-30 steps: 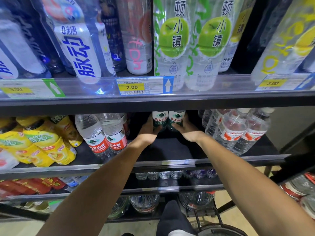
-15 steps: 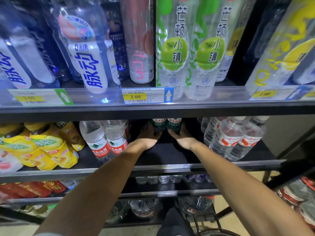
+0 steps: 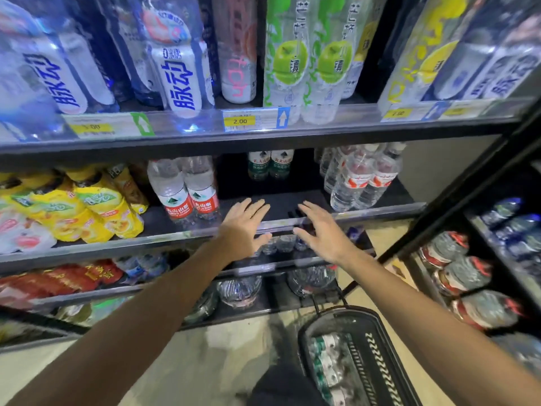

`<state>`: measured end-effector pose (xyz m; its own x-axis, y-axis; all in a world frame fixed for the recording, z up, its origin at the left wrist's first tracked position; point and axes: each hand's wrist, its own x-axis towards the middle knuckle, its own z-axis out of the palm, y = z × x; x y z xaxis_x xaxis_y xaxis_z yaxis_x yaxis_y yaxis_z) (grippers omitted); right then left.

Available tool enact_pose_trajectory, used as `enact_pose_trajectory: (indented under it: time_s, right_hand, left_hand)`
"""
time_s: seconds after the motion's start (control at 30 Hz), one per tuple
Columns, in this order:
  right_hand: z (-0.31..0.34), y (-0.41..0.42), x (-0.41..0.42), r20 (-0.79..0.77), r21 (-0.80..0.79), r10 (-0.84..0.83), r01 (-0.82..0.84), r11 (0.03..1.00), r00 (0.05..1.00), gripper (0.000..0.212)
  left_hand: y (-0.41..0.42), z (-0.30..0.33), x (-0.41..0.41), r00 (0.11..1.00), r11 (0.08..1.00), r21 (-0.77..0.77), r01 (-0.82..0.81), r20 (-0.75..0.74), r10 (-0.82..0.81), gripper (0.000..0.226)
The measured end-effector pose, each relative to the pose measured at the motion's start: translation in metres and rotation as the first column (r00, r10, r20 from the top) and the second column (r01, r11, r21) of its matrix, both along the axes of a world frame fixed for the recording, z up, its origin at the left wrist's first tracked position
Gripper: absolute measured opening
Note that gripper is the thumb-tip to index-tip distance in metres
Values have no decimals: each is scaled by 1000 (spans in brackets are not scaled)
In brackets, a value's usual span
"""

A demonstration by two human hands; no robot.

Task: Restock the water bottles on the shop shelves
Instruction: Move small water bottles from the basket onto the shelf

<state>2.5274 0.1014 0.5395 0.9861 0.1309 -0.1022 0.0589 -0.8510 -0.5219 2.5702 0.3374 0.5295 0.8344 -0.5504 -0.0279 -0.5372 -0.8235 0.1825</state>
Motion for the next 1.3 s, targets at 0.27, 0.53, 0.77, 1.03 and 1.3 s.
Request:
enact_pose_trajectory:
  time_s: [0.27,0.53,0.77,1.03,1.3]
  right_hand:
    - [-48,-71,-165,-74,-148,-192,179,973,979,70]
    - [-96,-125,-344,-286,-98,-505,500,861,814,71]
    - [-144,-148,-512,-473,-121,-702,750,650,532,71]
    - [-164,-147,-504,-556,-47,-784,931,363,277,65]
    - [-301,-156,-428,-630,-14,-769,988,151,109,51]
  left_hand:
    - [-33,-25,-85,941,945,-27,327,101,-323,64]
    - [-103,-88,-177,882,884,159,439,-261,-391,74]
    - [-170,-126,-247,730,741,212,637,-476,-491,76]
    - [-258,-158,-229,648,678,120,725,-453,-613,56]
    - [-310,-333,-165,582,539,261,801,-552,-597,73]
